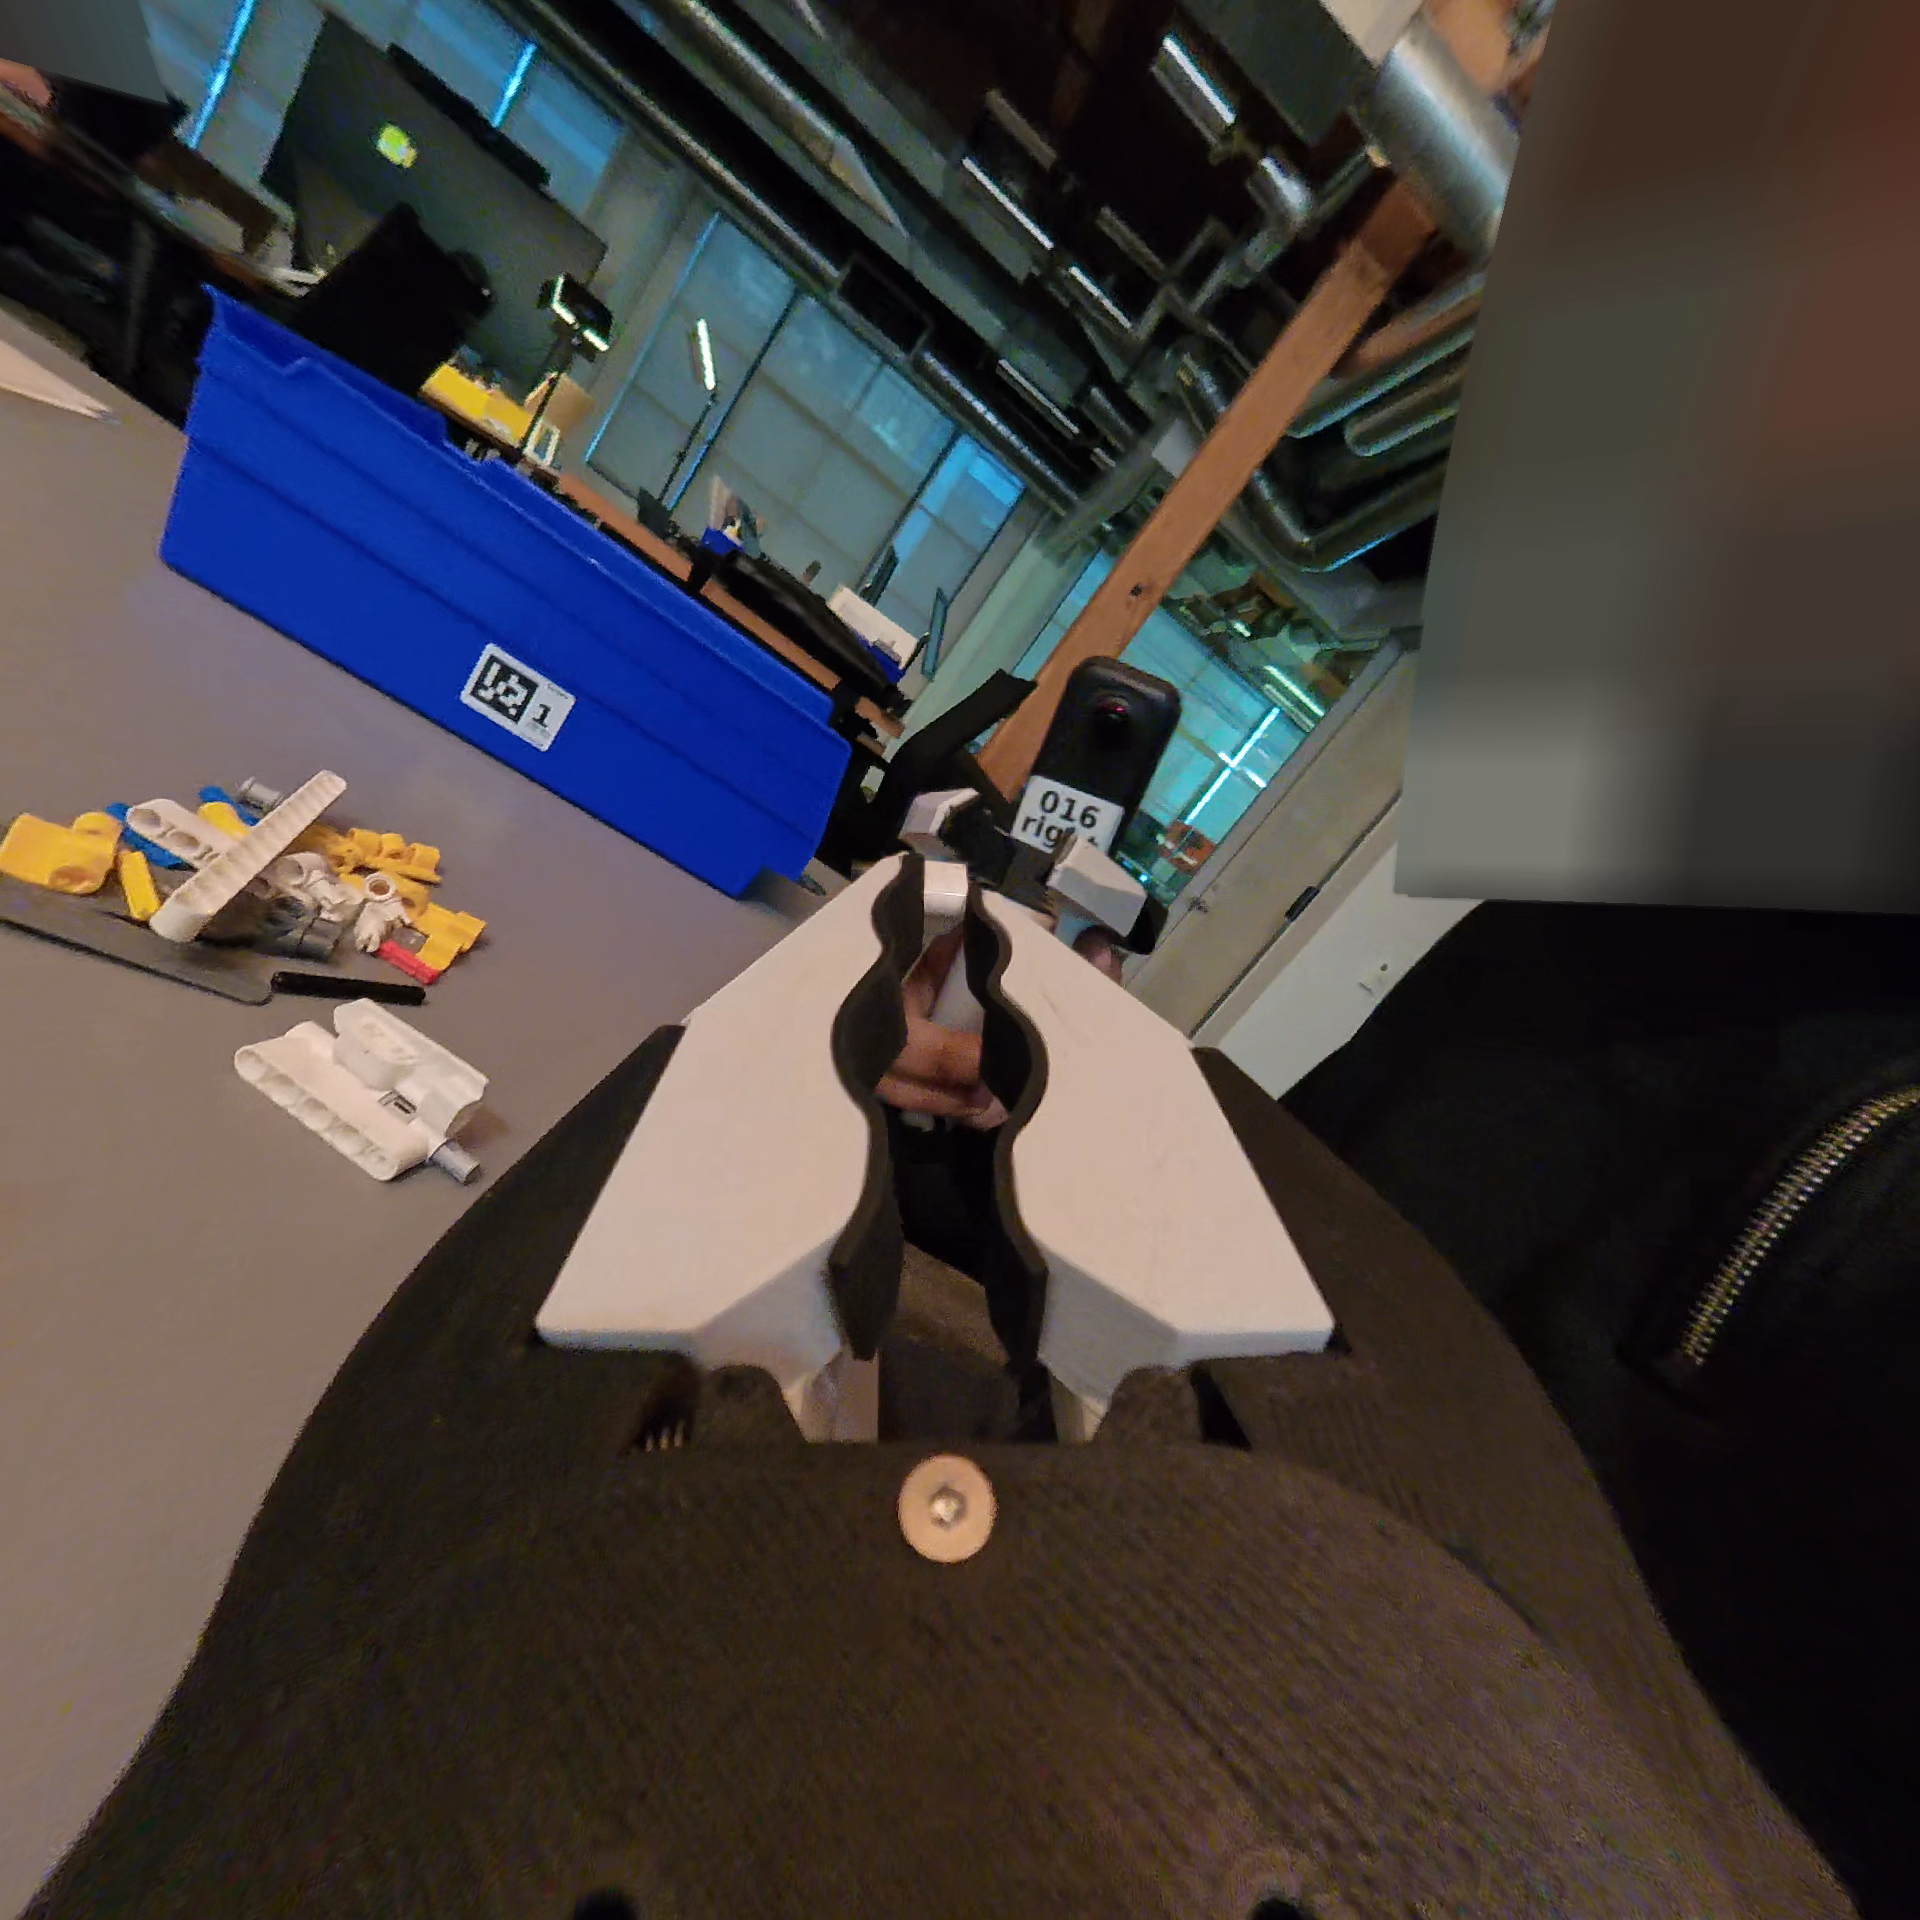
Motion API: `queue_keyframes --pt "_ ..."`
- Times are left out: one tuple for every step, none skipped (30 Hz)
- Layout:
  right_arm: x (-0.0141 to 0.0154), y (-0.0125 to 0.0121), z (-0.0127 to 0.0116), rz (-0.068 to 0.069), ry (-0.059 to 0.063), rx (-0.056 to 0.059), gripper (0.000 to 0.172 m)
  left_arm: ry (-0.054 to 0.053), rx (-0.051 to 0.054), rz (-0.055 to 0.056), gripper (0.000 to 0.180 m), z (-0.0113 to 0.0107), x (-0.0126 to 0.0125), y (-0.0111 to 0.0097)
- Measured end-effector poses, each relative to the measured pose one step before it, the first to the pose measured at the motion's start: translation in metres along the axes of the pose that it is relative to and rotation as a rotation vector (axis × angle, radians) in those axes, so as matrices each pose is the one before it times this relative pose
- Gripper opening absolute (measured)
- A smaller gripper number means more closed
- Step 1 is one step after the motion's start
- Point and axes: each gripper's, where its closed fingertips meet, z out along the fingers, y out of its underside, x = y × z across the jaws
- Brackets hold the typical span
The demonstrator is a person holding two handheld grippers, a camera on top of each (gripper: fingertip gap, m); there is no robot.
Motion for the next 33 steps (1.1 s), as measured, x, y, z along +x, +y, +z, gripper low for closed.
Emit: queue_keyframes --pt "-0.00029 0.00154 0.00091 0.0195 -0.0079 -0.0025 0.021 0.008 0.0056 -0.001 0.002 -0.00002 0.0007 -0.00078" --pt "-0.00015 0.00145 0.00136 0.0214 -0.0071 -0.0019 0.021 0.0109 0.0007 0.0023 0.002 0.00033 0.00151 -0.00002" --pt "-0.0007 0.00084 0.00146 0.0193 -0.0102 0.0017 0.02 0.004 -0.0025 0.0031 0.002 0.00073 0.00061 0.00048" --pt "-0.00119 0.00134 0.0016 0.0178 -0.0121 0.0026 0.018 0.0065 -0.0065 0.0044 0.003 0.00098 0.00127 0.00101" --pt "-0.00079 0.00241 0.00199 0.0199 -0.0104 -0.0026 0.016 0.0078 -0.0077 0.0067 0.002 0.00101 0.00169 0.00113" --pt "-0.00029 0.00248 0.00191 0.017 -0.0078 -0.0059 0.015 0.0016 -0.0056 0.0044 0.002 0.00064 0.00072 0.00083" --pt "-0.00009 0.00041 0.00082 0.0073 -0.0033 0.0025 0.012 0.0016 0.0024 0.0031 0.002 -0.00012 0.00036 -0.00042" --pt "-0.00013 -0.00005 0.00033 0.0022 -0.0011 0.0024 0.012 0.0077 0.0045 -0.0022 0.002 -0.00066 0.00086 -0.00058" --pt "0.00036 0.00006 0.00019 0.001 0.0018 -0.0005 0.012 0.0016 0.0006 -0.0044 0.002 -0.00027 -0.00025 -0.00011" --pt "0.00005 -0.00012 -0.00023 0.0007 -0.0005 0.0009 0.01 0.0005 -0.0006 -0.0011 0.002 0.00009 -0.00002 0.00001" --pt "-0.0002 -0.00033 -0.00032 0.0015 -0.0029 0.0024 0.01 0.0049 -0.0019 0.002 0.002 0.00008 0.00096 0.00026" --pt "0.00028 -0.00052 -0.00033 0.0023 0.0002 0.0035 0.009 0.003 -0.0026 0.0002 0.002 0.00003 0.00046 0.00035" --pt "0.00053 -0.00061 -0.00039 0.0014 0.0022 0.0041 0.009 0.0038 -0.0036 -0.0006 0.002 0.00012 0.00052 0.00033" --pt "-0.00006 -0.0002 -0.0002 -0.0003 -0.0004 0.0018 0.009 0.0034 -0.0032 0.0011 0.002 0.00019 0.00059 0.00048" --pt "-0.00013 0.00015 0.00008 -0.0027 0.0003 -0.0014 0.009 0.0007 -0.0003 0.0002 0.003 -0.00001 0.00023 0.00001" --pt "-0.00024 0.00018 0.00008 -0.0053 0.0017 -0.0026 0.009 0.0014 0.001 -0.0012 0.003 -0.00027 0.00018 -0.00008" --pt "-0.00005 0.00013 0.0001 -0.0062 0.0033 -0.002 0.009 0.0024 0.0002 -0.0006 0.002 -0.0002 0.00033 -0.00001" --pt "0.00026 0.00009 0.0 -0.0058 0.0056 -0.002 0.009 -0.0015 -0.0001 0.0009 0.002 -0.00001 -0.00005 0.00005" --pt "-0.00002 0.00012 -0.00005 -0.0066 0.0042 -0.0026 0.009 -0.0049 -0.0014 0.0046 0.002 0.00014 -0.00009 0.00017" --pt "-0.0002 0.00026 -0.00023 -0.0074 0.0024 -0.0039 0.009 -0.0037 -0.0032 0.0065 0.002 0.00002 0.0003 0.00041" --pt "-0.00025 0.00043 -0.00011 -0.0069 0.0018 -0.005 0.009 -0.0038 -0.0054 0.0059 0.002 0.0 0.0003 0.00061" --pt "-0.00038 0.00049 -0.00011 -0.0065 0.0001 -0.005 0.009 -0.0053 -0.0076 0.0058 0.003 -0.00022 0.00007 0.00075" --pt "-0.00088 0.00057 0.00008 -0.0067 -0.0016 -0.0041 0.008 -0.0028 -0.0084 0.0071 0.003 -0.0004 0.00064 0.0009" --pt "-0.00065 0.00078 0.00037 -0.0072 -0.0003 -0.006 0.007 -0.0039 -0.0085 0.0071 0.003 -0.00068 0.00038 0.00075" --pt "-0.0006 0.00089 0.00045 -0.0062 0.0004 -0.0061 0.007 -0.0061 -0.0053 0.0053 0.003 -0.00079 0.00001 0.00032" --pt "-0.00007 0.00094 0.00016 -0.0024 0.0002 -0.0077 0.007 -0.0036 -0.0058 0.0011 0.003 -0.00072 0.00021 0.00076" --pt "0.00031 0.00099 -0.00002 0.0009 -0.0006 -0.009 0.007 -0.0079 -0.0057 0.0003 0.003 -0.00042 -0.00055 0.0008" --pt "-0.00023 0.00058 -0.0001 0.0017 -0.0045 -0.0057 0.007 -0.0071 -0.0029 -0.001 0.003 -0.00021 -0.00042 0.00074" --pt "-0.00068 0.0001 -0.00011 0.0013 -0.0072 -0.0009 0.007 -0.001 -0.0002 0.0025 0.003 -0.00016 0.00071 0.00043" --pt "-0.0005 0.00004 -0.00013 -0.0009 -0.0028 0.0 0.007 0.0041 0.0026 -0.009 0.003 -0.00006 0.00082 0.00018" --pt "-0.0005 0.00018 0.00015 -0.0043 -0.001 -0.0012 0.007 0.0059 0.0051 -0.017 0.003 -0.00014 0.00047 0.00007" --pt "-0.00049 0.00022 0.00026 -0.005 -0.0001 -0.0025 0.007 0.0086 0.0079 -0.0147 0.003 -0.00054 0.0008 -0.00016" --pt "-0.00026 0.00025 0.00011 -0.0035 0.0011 -0.0017 0.007 0.0046 0.0061 -0.0157 0.003 -0.00047 0.00022 0.00007"
